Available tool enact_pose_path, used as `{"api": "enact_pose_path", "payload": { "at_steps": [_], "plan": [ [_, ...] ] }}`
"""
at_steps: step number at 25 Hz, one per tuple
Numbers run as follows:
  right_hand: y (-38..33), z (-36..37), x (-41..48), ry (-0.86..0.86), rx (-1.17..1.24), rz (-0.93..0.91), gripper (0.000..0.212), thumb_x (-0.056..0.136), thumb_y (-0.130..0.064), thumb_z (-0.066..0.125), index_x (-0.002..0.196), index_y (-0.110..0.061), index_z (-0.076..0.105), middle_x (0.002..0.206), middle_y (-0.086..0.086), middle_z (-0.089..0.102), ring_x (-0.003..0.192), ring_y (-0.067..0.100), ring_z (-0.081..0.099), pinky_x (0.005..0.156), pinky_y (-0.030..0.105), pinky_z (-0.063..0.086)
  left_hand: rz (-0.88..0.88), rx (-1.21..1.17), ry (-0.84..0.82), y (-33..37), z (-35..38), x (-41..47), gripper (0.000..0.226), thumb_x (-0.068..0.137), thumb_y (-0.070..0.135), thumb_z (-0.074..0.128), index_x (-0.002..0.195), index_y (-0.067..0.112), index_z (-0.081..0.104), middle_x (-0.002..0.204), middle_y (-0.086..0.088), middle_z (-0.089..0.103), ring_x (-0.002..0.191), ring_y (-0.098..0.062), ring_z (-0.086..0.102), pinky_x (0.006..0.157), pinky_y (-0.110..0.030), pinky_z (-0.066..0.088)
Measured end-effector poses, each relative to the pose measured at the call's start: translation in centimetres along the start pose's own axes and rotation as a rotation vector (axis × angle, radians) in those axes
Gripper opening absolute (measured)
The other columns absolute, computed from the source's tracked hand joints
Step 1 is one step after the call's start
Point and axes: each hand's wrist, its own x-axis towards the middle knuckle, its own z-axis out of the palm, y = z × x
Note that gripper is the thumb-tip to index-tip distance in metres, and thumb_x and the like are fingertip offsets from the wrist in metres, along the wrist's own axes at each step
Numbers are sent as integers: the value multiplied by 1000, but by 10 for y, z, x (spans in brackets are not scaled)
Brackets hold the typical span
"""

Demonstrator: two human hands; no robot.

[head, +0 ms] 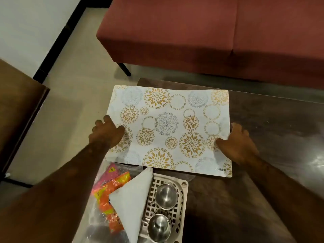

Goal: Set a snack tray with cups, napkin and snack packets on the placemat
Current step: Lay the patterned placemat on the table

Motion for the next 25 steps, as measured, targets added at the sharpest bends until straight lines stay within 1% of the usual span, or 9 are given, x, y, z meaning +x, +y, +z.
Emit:
{"api": "enact_pose_path", "payload": {
  "at_steps": [4,7,9,11,14,17,21,23,25],
  "plan": [
    [-2,5,9,-50,96,19,65,88,-29,70,146,-14,43,148,11,54,134,37,58,104,57,54,-190,-168,-101,-30,11,15,68,94,45,58,143,5,32,141,-26,48,124,-46,52,102,-52,48],
    [-3,8,13,-37,138,29,60,86,-28,69,141,-14,48,143,9,60,127,35,63,100,56,56,-238,-401,-153,-39,22,17,61,95,38,61,137,1,36,135,-24,55,108,-38,58,81,-41,47],
    [-3,8,14,9,150,67,60,87,-28,71,139,-15,44,140,9,60,123,35,65,98,56,57,-221,-429,-97,-40,24,16,60,94,35,64,134,-1,40,133,-23,57,103,-35,58,78,-40,47],
    [-1,9,15,60,182,108,58,88,-26,73,137,-16,43,134,7,63,118,33,67,95,53,59,-184,-410,-32,-39,22,13,60,89,34,68,130,-2,46,130,-22,59,106,-38,62,85,-45,55],
    [-2,7,16,118,261,130,46,90,-23,71,131,-16,52,127,6,69,112,31,69,89,45,59,-148,-402,53,-33,13,7,59,84,32,73,127,0,48,128,-21,60,112,-43,63,92,-55,56],
    [0,4,12,160,315,89,35,97,-23,66,131,-19,57,130,4,70,105,25,67,86,39,54,-130,-441,129,-27,7,-1,46,88,28,67,121,6,43,118,-14,62,100,-40,65,81,-49,58],
    [5,-4,1,191,373,86,35,103,-20,57,138,-20,52,136,5,67,119,30,66,97,45,55,-104,-550,186,-19,4,-18,32,88,28,60,113,17,43,105,-3,59,82,-27,61,62,-34,49],
    [14,-14,-5,217,413,80,35,103,-17,54,138,-20,52,135,3,67,113,26,66,96,43,54,-86,-612,191,-11,5,-33,30,86,28,60,110,20,44,102,1,59,76,-19,60,58,-29,45],
    [34,-31,-12,252,459,84,35,104,-15,53,139,-21,52,134,1,67,107,20,62,90,39,52,-49,-675,182,5,9,-53,28,85,27,62,108,20,47,96,4,60,79,-17,61,60,-30,45]
  ]
}}
